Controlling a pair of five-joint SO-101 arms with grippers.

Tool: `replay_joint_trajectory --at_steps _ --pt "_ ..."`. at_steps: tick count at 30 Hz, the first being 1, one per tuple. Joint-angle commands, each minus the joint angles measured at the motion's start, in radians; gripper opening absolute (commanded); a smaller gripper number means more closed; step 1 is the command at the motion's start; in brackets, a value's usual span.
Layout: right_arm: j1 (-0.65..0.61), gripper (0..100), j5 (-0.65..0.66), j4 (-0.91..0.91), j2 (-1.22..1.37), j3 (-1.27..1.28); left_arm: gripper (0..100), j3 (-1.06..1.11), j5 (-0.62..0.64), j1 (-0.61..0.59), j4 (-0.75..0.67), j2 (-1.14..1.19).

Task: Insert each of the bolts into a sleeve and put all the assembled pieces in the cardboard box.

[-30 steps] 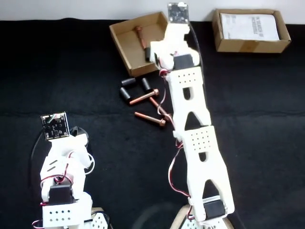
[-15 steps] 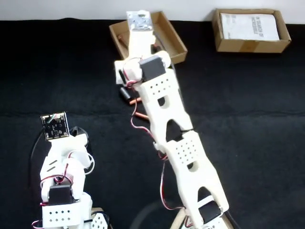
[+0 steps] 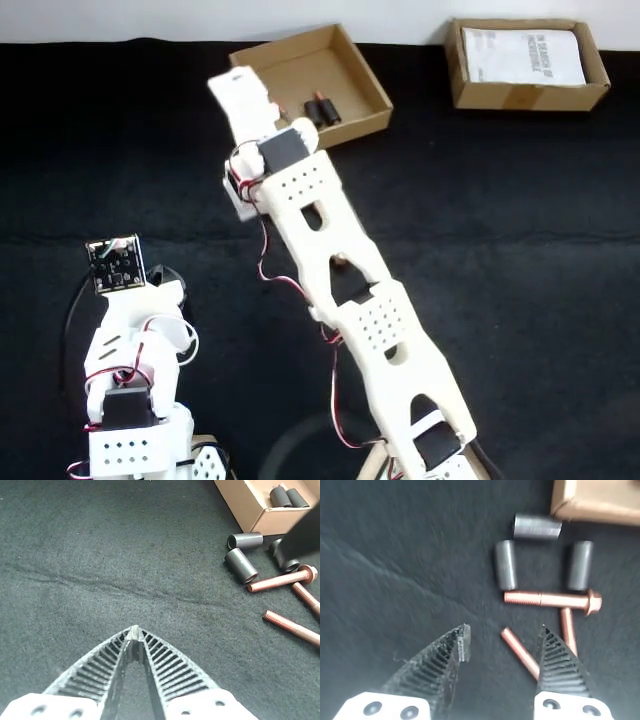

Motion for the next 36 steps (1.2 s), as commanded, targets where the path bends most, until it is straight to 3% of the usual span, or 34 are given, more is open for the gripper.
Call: replay_joint_trajectory --at_steps 1,11,20,29,36 --pt "0.002 19.9 0.077 -0.025 -0.073 0.071 2 0.018 -0.003 -0.013 0.002 -0.010" --pt "0.044 19.8 0.292 -0.285 -0.073 0.259 2 0.018 -0.003 -0.013 0.002 -0.013" --pt "0.045 19.8 0.318 -0.463 -0.061 0.371 2 0.018 -0.002 -0.015 0.020 -0.018" --pt "0.044 19.6 0.354 -0.492 0.127 0.186 2 0.018 -0.003 -0.015 0.021 -0.018" --pt "0.030 3.7 0.359 -0.433 0.220 0.013 2 0.018 -0.003 -0.015 0.021 -0.018"
